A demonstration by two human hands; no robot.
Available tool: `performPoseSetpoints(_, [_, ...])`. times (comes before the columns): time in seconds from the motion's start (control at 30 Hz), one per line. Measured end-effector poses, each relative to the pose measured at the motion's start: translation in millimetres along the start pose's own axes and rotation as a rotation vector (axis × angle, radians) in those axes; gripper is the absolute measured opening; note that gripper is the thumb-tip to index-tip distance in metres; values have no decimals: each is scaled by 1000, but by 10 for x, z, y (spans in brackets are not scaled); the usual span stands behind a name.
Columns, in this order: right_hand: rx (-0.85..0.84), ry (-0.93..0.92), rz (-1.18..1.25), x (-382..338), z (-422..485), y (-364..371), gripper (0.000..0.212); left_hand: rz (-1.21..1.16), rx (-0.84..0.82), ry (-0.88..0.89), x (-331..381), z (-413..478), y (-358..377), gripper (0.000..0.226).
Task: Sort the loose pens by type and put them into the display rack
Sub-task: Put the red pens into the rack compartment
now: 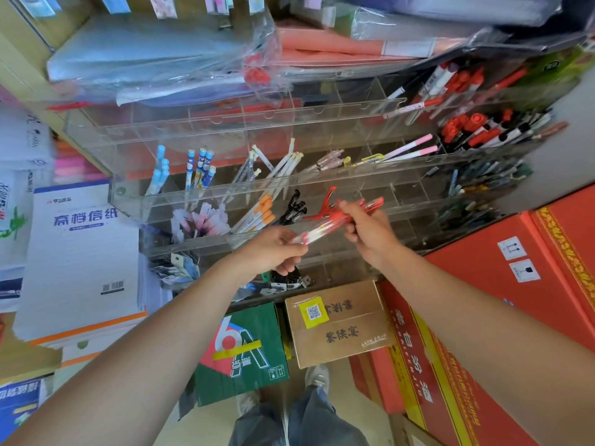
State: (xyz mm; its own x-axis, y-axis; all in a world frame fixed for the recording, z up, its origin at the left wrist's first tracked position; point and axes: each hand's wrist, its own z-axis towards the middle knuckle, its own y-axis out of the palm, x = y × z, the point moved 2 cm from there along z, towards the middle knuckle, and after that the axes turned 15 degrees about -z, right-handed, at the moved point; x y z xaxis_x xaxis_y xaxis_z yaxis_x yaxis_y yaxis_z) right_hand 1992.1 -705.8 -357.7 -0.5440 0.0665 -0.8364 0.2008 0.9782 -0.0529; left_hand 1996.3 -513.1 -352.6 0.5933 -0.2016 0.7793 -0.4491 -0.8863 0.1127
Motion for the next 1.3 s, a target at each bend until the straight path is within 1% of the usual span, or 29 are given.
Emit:
performPoseSetpoints(0.03, [81,-5,17,-40,24,-94,16,31,58,24,-7,21,-23,18])
performPoseSetpoints(0.13, [319,-26,41,-163,81,-295,16,234,223,149,-12,108,-79,31])
performPoseSetpoints(0.2, [425,-47,53,-215,121,-337,16,324,248,193,-22,153,-78,43])
performPoseSetpoints(0.27, [464,-55,48,-216,167,-303,14,341,236,180,-63,210,-79,53])
performPoseSetpoints(0.37, [444,-46,12,-129,253,-173,11,325,189,125,-118,258,-79,59])
performPoseSetpoints(0.47, [416,-40,-29,-23,348,-25,10,325,183,113,-146,297,-98,59])
performPoseSetpoints(0.57, [377,-43,-174,41,451,85,16,296,191,86,-174,332,-133,59])
performPoseSetpoints(0.67, [382,-38,-293,15,528,112,18,282,199,78,-198,361,-164,59])
performPoseSetpoints(0.83, [339,-140,-393,-26,571,78,30,306,198,66,-196,397,-168,58])
performPoseSetpoints(0.9, [321,-153,-423,20,588,60,24,298,206,60,-189,408,-166,57])
performPoseSetpoints(1.0, [286,-157,-442,73,587,34,13,305,214,78,-169,405,-149,54])
performPoseSetpoints(1.17, [308,-170,-437,114,531,-80,17,340,236,120,-130,367,-111,46])
performPoseSetpoints(1.3, [314,-169,-452,207,335,-129,24,318,278,217,-137,288,-85,27])
